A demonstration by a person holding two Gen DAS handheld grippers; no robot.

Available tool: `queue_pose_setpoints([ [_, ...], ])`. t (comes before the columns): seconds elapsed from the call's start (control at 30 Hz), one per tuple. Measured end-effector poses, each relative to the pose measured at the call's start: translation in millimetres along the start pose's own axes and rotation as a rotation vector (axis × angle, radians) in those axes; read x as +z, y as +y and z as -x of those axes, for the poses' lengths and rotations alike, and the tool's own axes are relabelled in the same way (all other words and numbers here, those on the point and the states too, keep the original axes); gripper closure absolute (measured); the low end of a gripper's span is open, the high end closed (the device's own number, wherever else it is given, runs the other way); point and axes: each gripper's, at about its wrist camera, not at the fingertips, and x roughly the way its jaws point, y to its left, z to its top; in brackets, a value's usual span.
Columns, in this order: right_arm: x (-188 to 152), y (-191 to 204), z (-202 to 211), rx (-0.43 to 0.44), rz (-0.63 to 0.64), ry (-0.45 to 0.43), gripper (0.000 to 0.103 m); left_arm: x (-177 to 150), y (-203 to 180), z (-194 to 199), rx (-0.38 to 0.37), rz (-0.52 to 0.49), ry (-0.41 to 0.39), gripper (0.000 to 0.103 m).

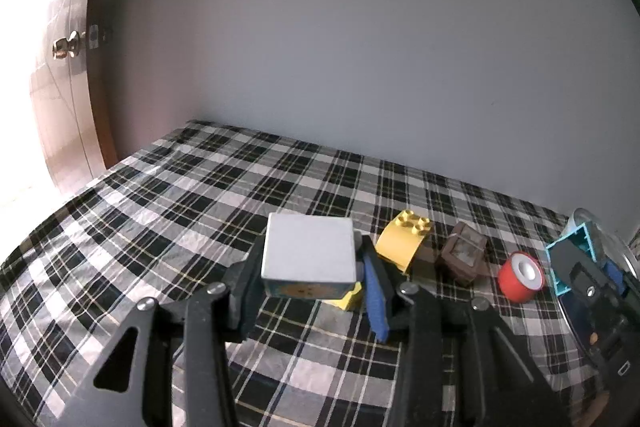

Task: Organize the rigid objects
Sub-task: 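Carry the white block and teal bear block toward the tin with both tools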

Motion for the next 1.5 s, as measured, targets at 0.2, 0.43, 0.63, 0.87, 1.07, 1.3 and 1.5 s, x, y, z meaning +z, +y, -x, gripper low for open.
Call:
queue_pose_setpoints([
  [0.2, -1, -12, 9, -0.022, -0.005, -0.002, 0.058, -1, -9, 4, 0.001, -0.02, -0.008, 0.061],
  [0.43, -5, -17, 20, -0.039, 0.022, -0.009, 0.058, -7, -27, 10, -0.015, -0.048, -0.015, 0.061],
  [0.63, -14, -31, 40, -0.074, 0.061, -0.025, 0.058, -12, -45, 17, -0.03, -0.082, -0.023, 0.061],
  [0.87, -14, -51, 49, -0.085, 0.022, -0.034, 0.058, -15, -57, 24, -0.035, -0.1, -0.034, 0.061],
  [1.07, -15, -57, 60, -0.096, 0.039, -0.058, 0.058, -19, -71, 28, -0.06, -0.106, -0.03, 0.061],
  [1.3, -14, -74, 73, -0.123, 0.029, -0.082, 0.058, -21, -98, 35, -0.104, -0.127, -0.043, 0.061],
  [1.5, -12, -90, 81, -0.149, 0.015, -0.101, 0.058, -22, -120, 39, -0.126, -0.154, -0.052, 0.061],
])
